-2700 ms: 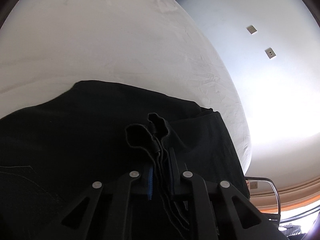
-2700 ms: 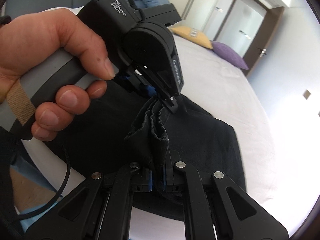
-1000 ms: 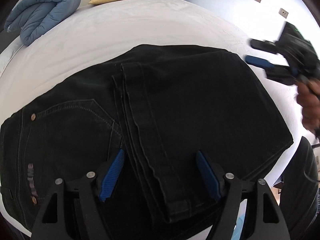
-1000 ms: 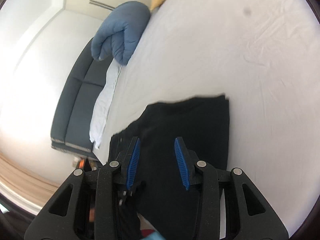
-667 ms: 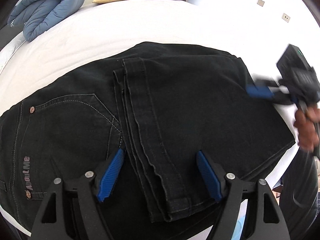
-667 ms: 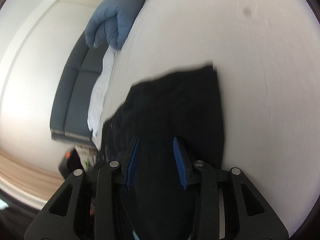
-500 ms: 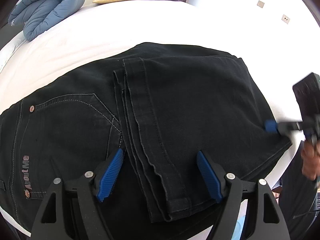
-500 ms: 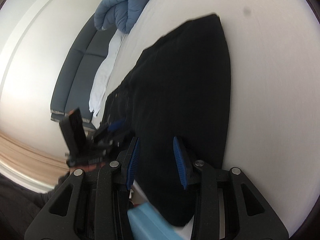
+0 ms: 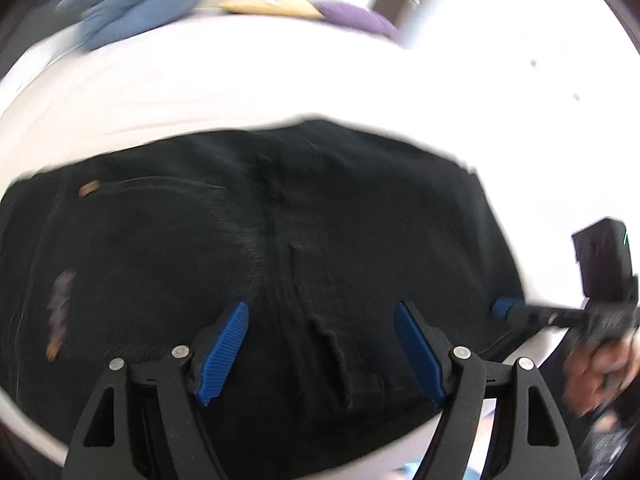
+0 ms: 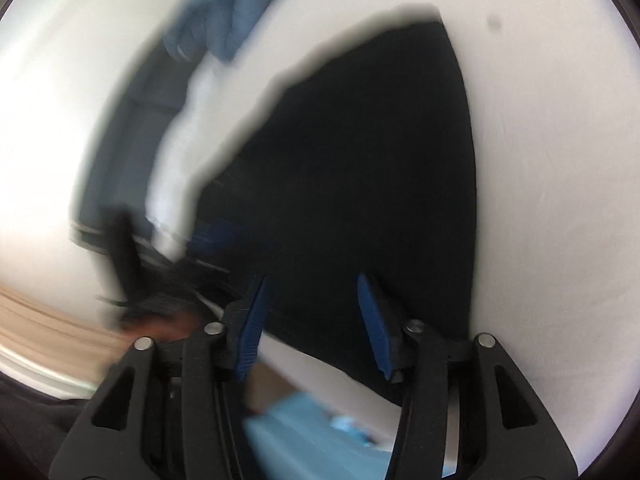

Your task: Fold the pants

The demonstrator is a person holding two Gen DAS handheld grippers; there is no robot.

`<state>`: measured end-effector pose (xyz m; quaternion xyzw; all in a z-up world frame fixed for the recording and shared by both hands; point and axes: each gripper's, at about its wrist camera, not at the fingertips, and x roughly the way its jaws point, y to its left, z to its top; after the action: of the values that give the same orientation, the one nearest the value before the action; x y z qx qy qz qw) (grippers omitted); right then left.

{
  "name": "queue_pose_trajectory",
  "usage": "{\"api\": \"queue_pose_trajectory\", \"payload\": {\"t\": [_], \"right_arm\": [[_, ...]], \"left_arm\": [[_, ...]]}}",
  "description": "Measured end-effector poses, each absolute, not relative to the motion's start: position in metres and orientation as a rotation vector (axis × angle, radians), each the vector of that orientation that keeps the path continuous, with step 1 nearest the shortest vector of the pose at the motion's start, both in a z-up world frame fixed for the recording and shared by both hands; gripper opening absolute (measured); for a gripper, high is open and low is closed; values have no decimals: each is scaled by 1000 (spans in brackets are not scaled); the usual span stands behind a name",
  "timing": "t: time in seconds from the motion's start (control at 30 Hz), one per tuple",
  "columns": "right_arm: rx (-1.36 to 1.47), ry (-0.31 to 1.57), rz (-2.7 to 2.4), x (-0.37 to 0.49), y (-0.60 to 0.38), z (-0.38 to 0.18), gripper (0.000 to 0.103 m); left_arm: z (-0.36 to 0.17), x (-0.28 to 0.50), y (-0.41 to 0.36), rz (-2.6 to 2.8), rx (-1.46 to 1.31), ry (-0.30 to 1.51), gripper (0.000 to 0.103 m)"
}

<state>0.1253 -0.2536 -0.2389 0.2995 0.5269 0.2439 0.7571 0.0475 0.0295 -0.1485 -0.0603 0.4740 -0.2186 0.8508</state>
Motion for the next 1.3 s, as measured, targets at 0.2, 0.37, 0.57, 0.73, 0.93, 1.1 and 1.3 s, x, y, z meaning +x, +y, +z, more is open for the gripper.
{"api": "queue_pose_trajectory", "payload": {"t": [0.2,0.37,0.57,0.73,0.93,1.1,1.3], "right_arm": [[738,1047,600,119,-244,-190,53],[898,961,649,133,-225,-179,64],[984,962,701,156,-185,-175,64],[981,960,720,162,-162,-171,64],[976,955,732,164,-164,-165,64],[971,967,760,178,-159,-160,64],[875,1066,800,208,-128,-169,64]], "left_arm": [[-113,-1,172,-211,-524,760,99],[-136,-27,277,-50,-894,705,99],[-179,-29,309,-43,-1164,706,99],[-201,-13,304,-85,-1201,726,99],[-223,6,299,-112,-1347,705,99],[-221,19,297,-112,-1376,699,94],[-226,31,297,-144,-1423,713,33]]}}
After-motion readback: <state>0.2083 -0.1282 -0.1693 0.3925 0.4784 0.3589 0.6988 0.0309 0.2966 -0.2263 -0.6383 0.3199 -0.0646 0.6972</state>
